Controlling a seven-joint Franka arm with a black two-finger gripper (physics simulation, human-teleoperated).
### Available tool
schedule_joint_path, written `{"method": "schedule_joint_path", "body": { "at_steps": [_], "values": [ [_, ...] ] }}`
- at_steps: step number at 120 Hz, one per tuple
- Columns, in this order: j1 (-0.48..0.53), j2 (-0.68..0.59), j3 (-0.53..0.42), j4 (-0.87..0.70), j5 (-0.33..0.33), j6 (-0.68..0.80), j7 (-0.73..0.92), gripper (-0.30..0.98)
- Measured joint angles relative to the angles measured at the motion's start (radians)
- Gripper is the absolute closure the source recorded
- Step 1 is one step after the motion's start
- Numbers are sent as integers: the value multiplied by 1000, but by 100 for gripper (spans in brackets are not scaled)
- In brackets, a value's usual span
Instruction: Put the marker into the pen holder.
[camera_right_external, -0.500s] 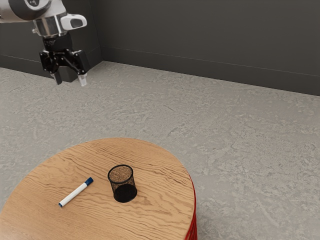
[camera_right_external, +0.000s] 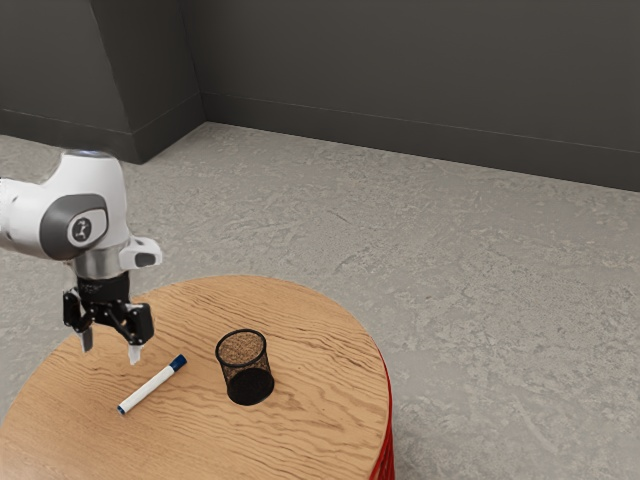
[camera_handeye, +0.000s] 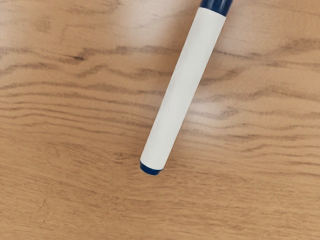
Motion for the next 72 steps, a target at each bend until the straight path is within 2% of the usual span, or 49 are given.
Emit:
{"method": "schedule_joint_path", "body": {
  "at_steps": [13,27,54,72],
  "values": [
    [-4,70,9,-28,15,122,1,0],
    [-16,89,10,-77,64,223,11,3],
    [-55,93,6,-135,94,343,30,25],
    [-37,119,6,-148,97,375,39,36]
  ]
}}
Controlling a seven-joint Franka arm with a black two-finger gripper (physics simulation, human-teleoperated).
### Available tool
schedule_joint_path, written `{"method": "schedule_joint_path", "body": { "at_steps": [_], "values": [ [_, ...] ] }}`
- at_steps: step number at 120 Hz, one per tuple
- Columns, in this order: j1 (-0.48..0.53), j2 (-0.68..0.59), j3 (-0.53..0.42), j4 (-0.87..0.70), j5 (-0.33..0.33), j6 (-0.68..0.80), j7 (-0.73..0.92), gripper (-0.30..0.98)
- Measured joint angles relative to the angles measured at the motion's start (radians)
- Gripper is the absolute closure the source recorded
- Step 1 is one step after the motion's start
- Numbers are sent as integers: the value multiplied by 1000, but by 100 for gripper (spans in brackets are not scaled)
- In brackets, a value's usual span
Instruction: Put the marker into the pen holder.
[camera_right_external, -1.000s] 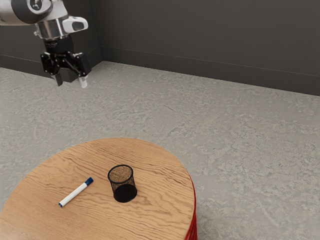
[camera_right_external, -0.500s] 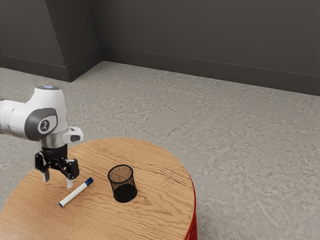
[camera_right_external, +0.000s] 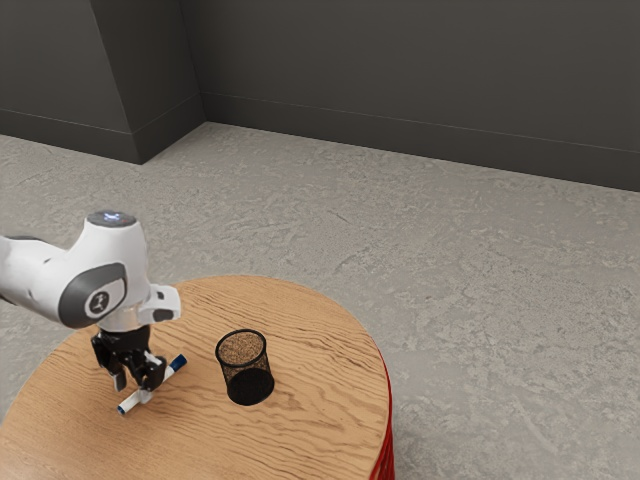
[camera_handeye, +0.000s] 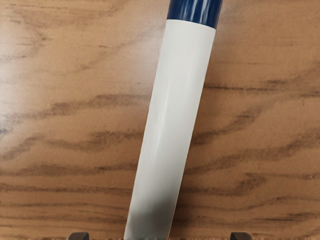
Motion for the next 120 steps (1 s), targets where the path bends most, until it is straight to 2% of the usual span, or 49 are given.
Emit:
{"method": "schedule_joint_path", "body": {
  "at_steps": [52,89,106,120],
  "values": [
    [10,22,-3,-14,1,24,21,58],
    [-13,55,-10,5,-8,26,32,62],
    [-27,57,-8,6,-6,25,34,69],
    [-32,23,-11,6,-1,24,30,72]
  ]
}}
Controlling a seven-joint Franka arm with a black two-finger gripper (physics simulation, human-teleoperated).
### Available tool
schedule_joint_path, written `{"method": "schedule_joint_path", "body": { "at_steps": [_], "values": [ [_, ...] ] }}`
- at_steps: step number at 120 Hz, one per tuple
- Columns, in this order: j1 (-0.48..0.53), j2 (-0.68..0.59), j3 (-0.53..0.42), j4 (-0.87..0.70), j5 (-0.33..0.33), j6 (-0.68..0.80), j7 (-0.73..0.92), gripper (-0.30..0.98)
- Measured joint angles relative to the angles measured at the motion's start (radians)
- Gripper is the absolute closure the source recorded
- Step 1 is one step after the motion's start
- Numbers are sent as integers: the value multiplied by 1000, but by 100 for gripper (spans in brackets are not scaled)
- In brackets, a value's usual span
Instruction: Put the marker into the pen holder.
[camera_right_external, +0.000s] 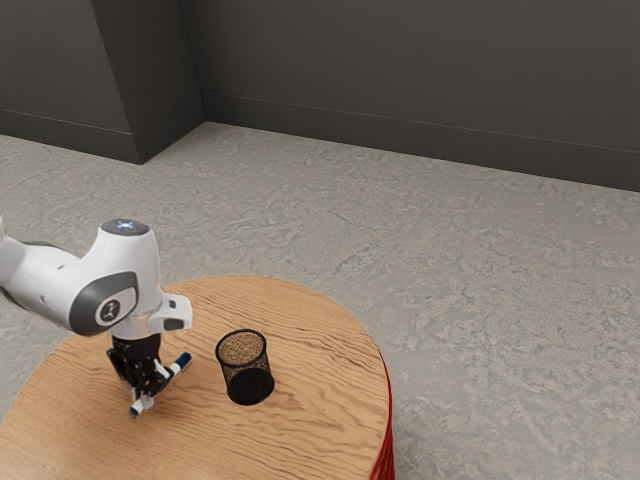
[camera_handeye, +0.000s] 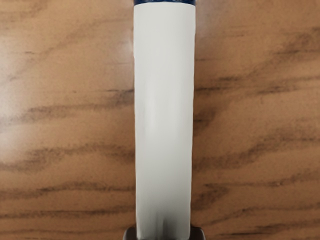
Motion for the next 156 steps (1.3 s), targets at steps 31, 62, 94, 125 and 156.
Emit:
{"method": "schedule_joint_path", "body": {
  "at_steps": [31,62,94,125,156],
  "values": [
    [-112,-392,-31,-6,1,-105,-20,75],
    [-222,-439,-118,-7,-154,-210,-33,75],
    [-213,-358,-122,44,-202,-242,-41,74],
    [-181,-253,-75,124,-210,-256,-38,73],
    [-153,-29,-72,328,-230,-301,-24,61]
  ]
}}
